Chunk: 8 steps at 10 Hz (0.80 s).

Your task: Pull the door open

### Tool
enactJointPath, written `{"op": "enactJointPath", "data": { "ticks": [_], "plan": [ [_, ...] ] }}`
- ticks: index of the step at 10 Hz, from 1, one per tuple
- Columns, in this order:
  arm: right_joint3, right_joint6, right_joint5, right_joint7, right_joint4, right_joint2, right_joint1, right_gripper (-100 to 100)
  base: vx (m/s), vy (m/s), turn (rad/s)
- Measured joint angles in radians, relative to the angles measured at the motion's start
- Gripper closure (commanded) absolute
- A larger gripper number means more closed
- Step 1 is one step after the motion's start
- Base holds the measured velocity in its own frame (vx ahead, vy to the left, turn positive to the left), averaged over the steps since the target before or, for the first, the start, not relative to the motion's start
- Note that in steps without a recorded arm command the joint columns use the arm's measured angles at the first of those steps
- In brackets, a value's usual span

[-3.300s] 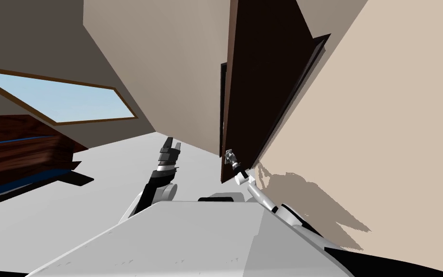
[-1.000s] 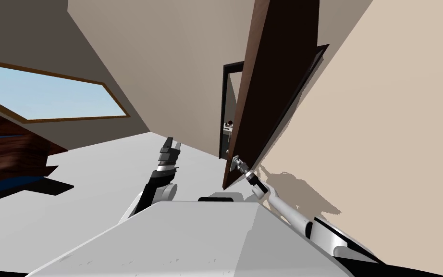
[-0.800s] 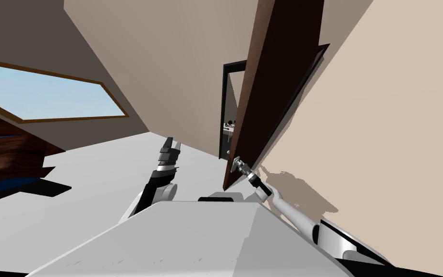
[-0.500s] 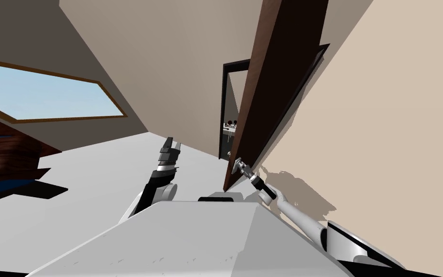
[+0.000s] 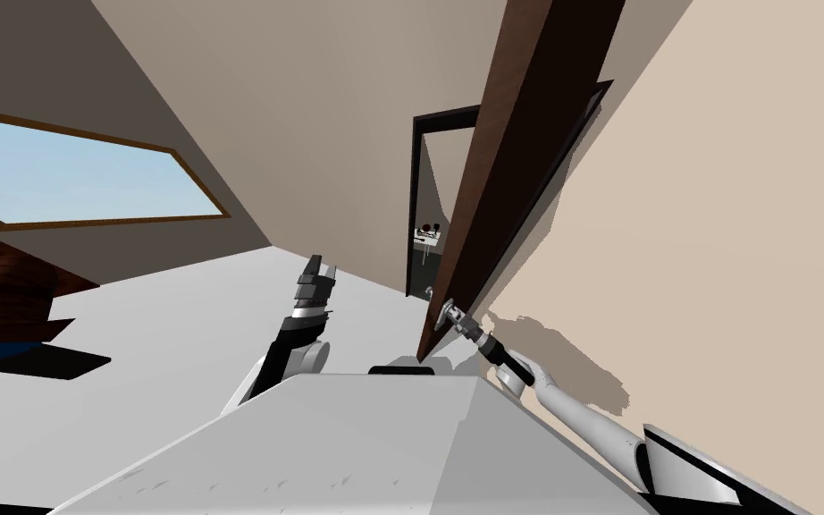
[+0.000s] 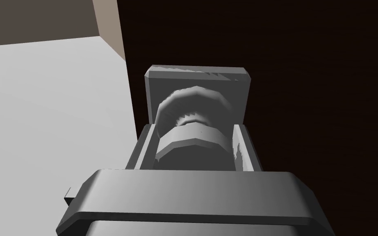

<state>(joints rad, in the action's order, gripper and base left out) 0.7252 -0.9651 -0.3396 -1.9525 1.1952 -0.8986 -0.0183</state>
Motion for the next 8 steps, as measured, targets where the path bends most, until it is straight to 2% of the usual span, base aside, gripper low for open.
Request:
{"op": "enactJointPath", "data": {
  "ticks": [2, 4, 5, 8],
  "plan": [
    [0.02, -0.042, 0.007, -0.026, -0.012, -0.032, -0.008, 100, 0.034, -0.001, -0.034],
    [0.042, -0.093, 0.012, -0.055, -0.006, -0.084, -0.035, 100, 0.032, -0.005, -0.047],
    [0.052, -0.113, 0.015, -0.066, -0.01, -0.095, -0.037, 100, 0.0, 0.0, 0.0],
    [0.043, -0.139, 0.014, -0.08, -0.038, -0.091, -0.022, 100, -0.089, 0.117, 0.105]
  ]
}}
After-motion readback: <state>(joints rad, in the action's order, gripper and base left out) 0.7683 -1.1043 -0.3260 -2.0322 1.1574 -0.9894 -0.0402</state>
